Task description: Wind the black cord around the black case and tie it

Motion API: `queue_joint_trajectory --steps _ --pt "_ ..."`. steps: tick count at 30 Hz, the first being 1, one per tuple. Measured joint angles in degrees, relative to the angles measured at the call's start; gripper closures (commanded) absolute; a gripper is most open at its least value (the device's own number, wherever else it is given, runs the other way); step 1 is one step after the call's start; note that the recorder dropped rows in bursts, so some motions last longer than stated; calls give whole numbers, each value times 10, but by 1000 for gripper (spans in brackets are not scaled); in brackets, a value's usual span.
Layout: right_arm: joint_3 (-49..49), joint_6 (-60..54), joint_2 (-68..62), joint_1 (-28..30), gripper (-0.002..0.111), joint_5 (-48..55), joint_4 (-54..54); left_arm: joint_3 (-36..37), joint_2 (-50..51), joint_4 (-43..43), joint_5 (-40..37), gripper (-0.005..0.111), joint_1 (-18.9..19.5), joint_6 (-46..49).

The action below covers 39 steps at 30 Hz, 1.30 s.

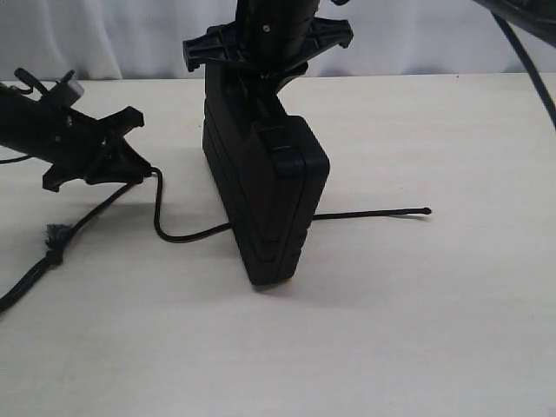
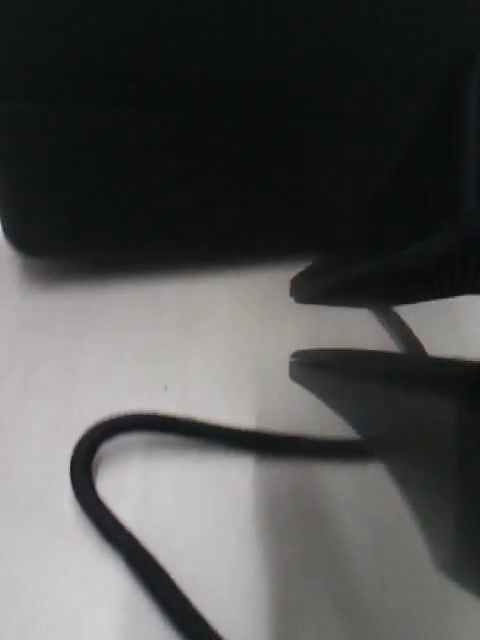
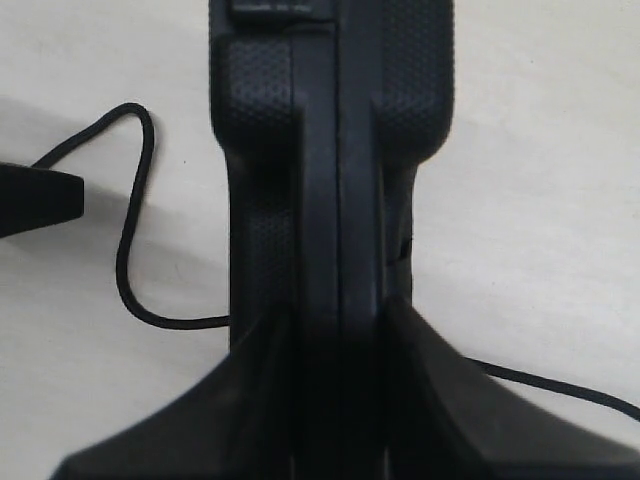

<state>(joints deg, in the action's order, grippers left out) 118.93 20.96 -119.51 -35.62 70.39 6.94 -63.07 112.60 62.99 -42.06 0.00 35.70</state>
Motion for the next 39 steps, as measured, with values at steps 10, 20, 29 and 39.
queue_joint_trajectory --steps 10,20,29,39 --pt "0 0 0 0 104 0 0 -91 -44 -412 -88 52 0 -9" --pt "0 -1 0 0 104 0 0 -15 -58 -608 -160 52 -15 -112" --pt "0 -2 0 0 104 0 0 76 -58 -599 -23 61 -26 -128" --pt "0 -2 0 0 104 -1 -2 128 -51 -595 91 73 -26 -243"
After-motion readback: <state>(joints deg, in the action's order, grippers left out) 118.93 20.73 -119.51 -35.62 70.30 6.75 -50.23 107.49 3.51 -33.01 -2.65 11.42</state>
